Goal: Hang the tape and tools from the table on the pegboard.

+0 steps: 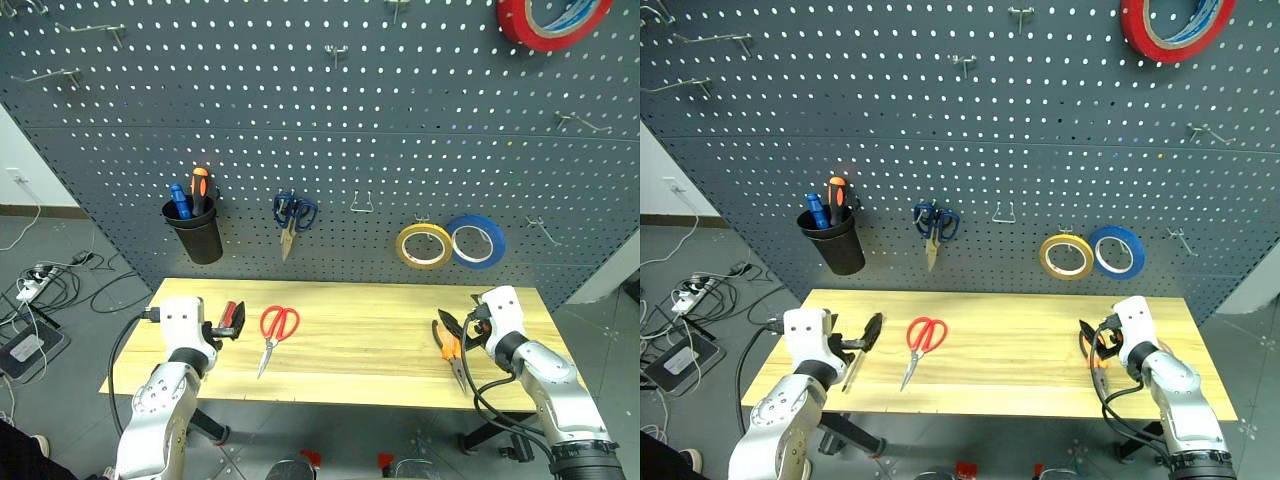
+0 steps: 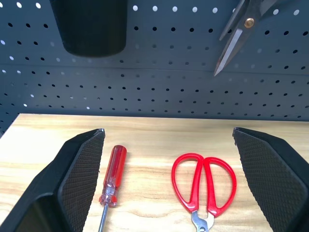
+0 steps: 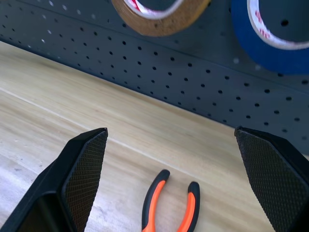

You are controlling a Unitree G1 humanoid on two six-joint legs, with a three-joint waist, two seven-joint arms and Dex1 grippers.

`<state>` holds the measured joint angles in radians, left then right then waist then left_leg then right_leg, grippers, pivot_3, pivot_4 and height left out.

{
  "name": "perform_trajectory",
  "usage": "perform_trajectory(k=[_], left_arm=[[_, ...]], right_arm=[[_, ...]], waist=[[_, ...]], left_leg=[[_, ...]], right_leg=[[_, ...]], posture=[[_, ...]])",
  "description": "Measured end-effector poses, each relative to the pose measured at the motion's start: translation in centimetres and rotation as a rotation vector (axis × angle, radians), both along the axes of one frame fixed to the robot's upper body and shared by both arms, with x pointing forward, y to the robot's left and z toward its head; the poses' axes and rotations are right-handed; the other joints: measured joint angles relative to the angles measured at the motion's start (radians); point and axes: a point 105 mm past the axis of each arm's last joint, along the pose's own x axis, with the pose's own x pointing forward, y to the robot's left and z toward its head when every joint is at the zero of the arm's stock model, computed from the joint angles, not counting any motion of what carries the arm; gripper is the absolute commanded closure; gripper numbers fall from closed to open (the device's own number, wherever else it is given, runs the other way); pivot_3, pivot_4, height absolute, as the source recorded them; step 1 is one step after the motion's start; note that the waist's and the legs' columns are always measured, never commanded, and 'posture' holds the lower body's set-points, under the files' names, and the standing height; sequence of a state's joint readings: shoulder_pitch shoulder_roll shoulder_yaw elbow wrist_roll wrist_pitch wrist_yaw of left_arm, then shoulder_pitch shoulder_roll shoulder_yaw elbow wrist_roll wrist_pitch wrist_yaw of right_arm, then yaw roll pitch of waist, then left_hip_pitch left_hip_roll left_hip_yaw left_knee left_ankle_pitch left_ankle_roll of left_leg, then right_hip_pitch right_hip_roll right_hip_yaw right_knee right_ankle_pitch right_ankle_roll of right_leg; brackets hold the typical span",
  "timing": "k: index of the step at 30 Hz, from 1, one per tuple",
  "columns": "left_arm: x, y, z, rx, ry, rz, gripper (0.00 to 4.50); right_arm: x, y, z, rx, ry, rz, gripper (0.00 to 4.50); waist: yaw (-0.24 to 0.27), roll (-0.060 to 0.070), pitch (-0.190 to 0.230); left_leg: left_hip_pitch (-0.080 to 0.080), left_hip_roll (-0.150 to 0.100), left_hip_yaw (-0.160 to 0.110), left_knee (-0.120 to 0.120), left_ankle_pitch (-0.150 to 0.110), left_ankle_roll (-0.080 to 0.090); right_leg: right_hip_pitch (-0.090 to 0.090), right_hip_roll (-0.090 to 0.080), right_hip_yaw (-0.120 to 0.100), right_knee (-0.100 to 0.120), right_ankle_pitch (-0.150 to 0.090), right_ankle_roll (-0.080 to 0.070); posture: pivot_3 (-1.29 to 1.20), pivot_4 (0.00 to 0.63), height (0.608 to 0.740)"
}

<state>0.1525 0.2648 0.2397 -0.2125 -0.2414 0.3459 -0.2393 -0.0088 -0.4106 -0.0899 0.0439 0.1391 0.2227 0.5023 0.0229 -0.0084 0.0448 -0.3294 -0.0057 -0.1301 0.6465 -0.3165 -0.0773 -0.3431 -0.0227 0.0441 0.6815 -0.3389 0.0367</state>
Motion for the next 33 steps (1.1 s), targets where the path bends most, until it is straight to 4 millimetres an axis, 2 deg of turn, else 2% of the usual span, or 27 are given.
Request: perform_trajectory(k=[6, 12, 15, 18, 20, 23, 26, 28, 31, 33], left_arm=[[-0.2, 0.2, -0.6, 0.031, 0.028, -0.030, 0.02], [-0.4, -1.4, -0.9, 0.144, 0.068, -0.183, 0.02], [-0.4, -2.3, -1.1, 0.136, 0.076, -0.241, 0.02], [0.6, -2.6, 0.0, 0.209, 0.055, -0.302, 0.02], [1.2, -3.1, 1.1, 0.229, 0.032, -0.343, 0.02], [1.9, -5.1, 2.7, 0.168, -0.002, -0.444, 0.02], [1.7, -7.8, 4.0, 0.056, -0.019, -0.592, 0.02], [1.7, -8.8, 4.8, 0.028, -0.026, -0.649, 0.02], [1.5, -9.8, 6.1, -0.004, -0.022, -0.736, 0.02], [0.5, -10.8, 6.7, -0.065, 0.001, -0.829, 0.02]], right_arm=[[0.0, 0.0, 0.2, -0.004, -0.012, 0.002, 0.00], [-0.4, -0.2, -0.5, -0.005, 0.029, -0.005, 0.00], [-1.1, -0.6, -1.3, -0.008, 0.088, -0.020, 0.00], [-1.3, -0.9, -1.0, 0.009, 0.109, -0.040, 0.00], [-1.4, -1.1, -0.5, 0.029, 0.107, -0.056, 0.00], [-1.8, -1.7, 0.0, 0.015, 0.119, -0.074, 0.00], [-2.3, -3.1, 0.3, -0.023, 0.163, -0.115, 0.00], [-3.0, -4.1, 0.2, -0.037, 0.208, -0.147, 0.00], [-3.3, -4.3, 0.7, -0.032, 0.235, -0.158, 0.00], [-3.4, -4.5, 0.9, -0.048, 0.249, -0.163, 0.00]], waist=[[-0.001, 0.000, -0.001], [-0.001, 0.001, -0.002], [-0.002, 0.001, -0.002], [-0.003, 0.002, -0.002], [-0.004, 0.003, -0.002], [-0.009, 0.004, 0.010], [-0.026, 0.006, 0.039], [-0.036, 0.007, 0.062], [-0.058, 0.008, 0.093], [-0.075, 0.009, 0.110]], left_leg=[[0.000, 0.000, 0.000, 0.000, 0.000, 0.000], [0.000, 0.000, 0.000, 0.000, 0.000, 0.000], [0.000, 0.000, 0.000, 0.000, 0.000, 0.000], [0.000, 0.000, -0.001, 0.000, 0.000, 0.000], [0.000, 0.000, 0.000, 0.000, 0.000, 0.000], [0.000, 0.000, 0.000, 0.000, 0.000, 0.001], [0.000, 0.000, 0.001, 0.000, 0.000, 0.001], [-0.001, 0.000, 0.000, 0.000, 0.000, 0.002], [-0.002, 0.001, -0.002, -0.001, 0.000, 0.002], [-0.002, 0.001, 0.000, -0.001, 0.000, 0.002]], right_leg=[[0.000, 0.000, 0.000, 0.000, 0.000, 0.000], [0.000, 0.000, 0.000, 0.000, 0.000, 0.000], [0.000, 0.000, 0.000, 0.000, 0.000, 0.000], [0.000, 0.000, 0.000, 0.000, 0.000, 0.000], [0.000, 0.000, 0.000, 0.000, 0.000, 0.000], [0.001, 0.000, 0.000, -0.001, 0.000, 0.000], [0.002, 0.000, 0.000, -0.001, 0.000, 0.000], [0.002, 0.000, 0.000, -0.001, 0.000, 0.000], [0.001, 0.000, 0.000, 0.000, 0.000, 0.000], [0.000, 0.000, 0.000, 0.000, 0.000, 0.000]], posture=[[0.05, 0.000, 0.740], [0.03, 0.000, 0.740], [0.02, 0.000, 0.740], [0.00, 0.011, 0.740], [-0.01, 0.050, 0.740], [-0.03, 0.097, 0.740], [-0.05, 0.144, 0.740], [-0.05, 0.171, 0.740], [-0.06, 0.195, 0.740], [-0.06, 0.203, 0.740]])
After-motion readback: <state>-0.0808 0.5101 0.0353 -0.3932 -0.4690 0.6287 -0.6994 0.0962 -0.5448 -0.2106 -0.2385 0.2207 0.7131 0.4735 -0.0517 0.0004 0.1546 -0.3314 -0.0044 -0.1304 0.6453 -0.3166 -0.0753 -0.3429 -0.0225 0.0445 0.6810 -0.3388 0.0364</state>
